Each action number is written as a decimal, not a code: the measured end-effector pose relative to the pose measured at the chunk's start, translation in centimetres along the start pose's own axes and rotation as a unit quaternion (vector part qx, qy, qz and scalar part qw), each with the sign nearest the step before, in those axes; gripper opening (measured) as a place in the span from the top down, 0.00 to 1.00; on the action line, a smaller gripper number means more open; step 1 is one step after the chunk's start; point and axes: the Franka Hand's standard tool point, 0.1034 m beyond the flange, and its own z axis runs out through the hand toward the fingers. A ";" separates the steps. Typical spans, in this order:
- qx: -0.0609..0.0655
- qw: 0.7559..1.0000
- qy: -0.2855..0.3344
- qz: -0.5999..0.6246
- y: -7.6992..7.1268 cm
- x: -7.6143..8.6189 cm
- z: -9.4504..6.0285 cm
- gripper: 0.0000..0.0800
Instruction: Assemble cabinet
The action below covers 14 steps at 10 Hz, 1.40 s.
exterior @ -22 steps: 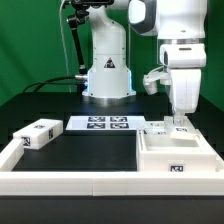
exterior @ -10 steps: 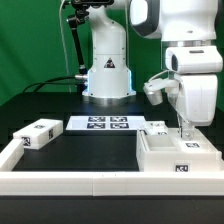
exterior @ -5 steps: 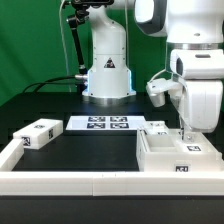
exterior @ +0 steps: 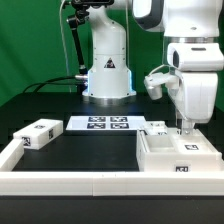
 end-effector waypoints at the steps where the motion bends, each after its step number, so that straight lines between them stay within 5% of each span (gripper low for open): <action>1: 0.000 1.000 -0.002 0.006 -0.5 -0.1 -0.3 0.42; 2: 0.000 1.000 -0.005 0.015 -1.3 -0.3 -0.8 0.19; 3: 0.000 1.000 -0.008 0.021 -2.2 -0.4 -1.3 0.07; 8: 0.002 0.999 -0.024 0.032 -8.2 -0.9 -3.1 0.00; 14: 0.001 1.000 -0.018 -0.020 -9.0 -1.2 -2.5 0.00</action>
Offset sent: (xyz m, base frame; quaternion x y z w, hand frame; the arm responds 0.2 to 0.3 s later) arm -0.0415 -0.0057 0.0170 -0.0171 -0.0230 0.0330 0.9990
